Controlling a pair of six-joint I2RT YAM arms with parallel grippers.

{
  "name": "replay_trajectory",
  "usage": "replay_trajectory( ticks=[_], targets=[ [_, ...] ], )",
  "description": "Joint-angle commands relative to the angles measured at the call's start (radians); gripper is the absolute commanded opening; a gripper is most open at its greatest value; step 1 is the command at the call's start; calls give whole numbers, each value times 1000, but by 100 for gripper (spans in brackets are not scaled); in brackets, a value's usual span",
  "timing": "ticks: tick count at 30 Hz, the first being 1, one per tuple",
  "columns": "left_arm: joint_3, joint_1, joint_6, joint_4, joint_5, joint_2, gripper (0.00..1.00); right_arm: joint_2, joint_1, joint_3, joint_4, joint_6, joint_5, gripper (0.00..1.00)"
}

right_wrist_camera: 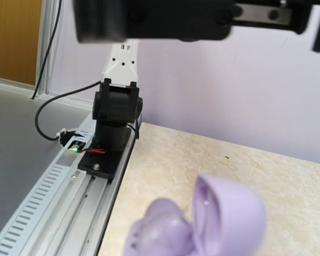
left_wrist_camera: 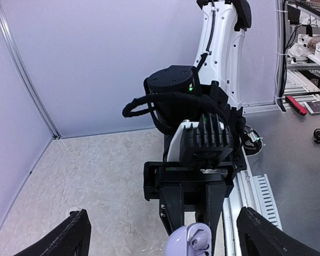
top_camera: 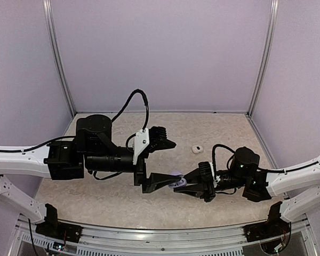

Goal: Insert the wireless bluetooth earbuds into the charging case
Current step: Adjust the right earbud in the right side groove of the charging case, then close the charging case.

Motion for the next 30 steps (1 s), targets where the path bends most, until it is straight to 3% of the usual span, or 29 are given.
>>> replay_trajectory(
  ticks=[1,10,20,30],
  targets=[
    [-78,23,-68,30,97,-42,95,-7,-2,2,38,21,12,0],
    [-143,45,-87,73,166,-27,95,-22,-6,14,57,60,-7,0],
    [-101,-17,0,37,172,9,86,-16,-18,9,99,138,2,0],
    [-89,-114,118,16,26,10,82,-5,-57,10,129,252,-7,0]
  ],
)
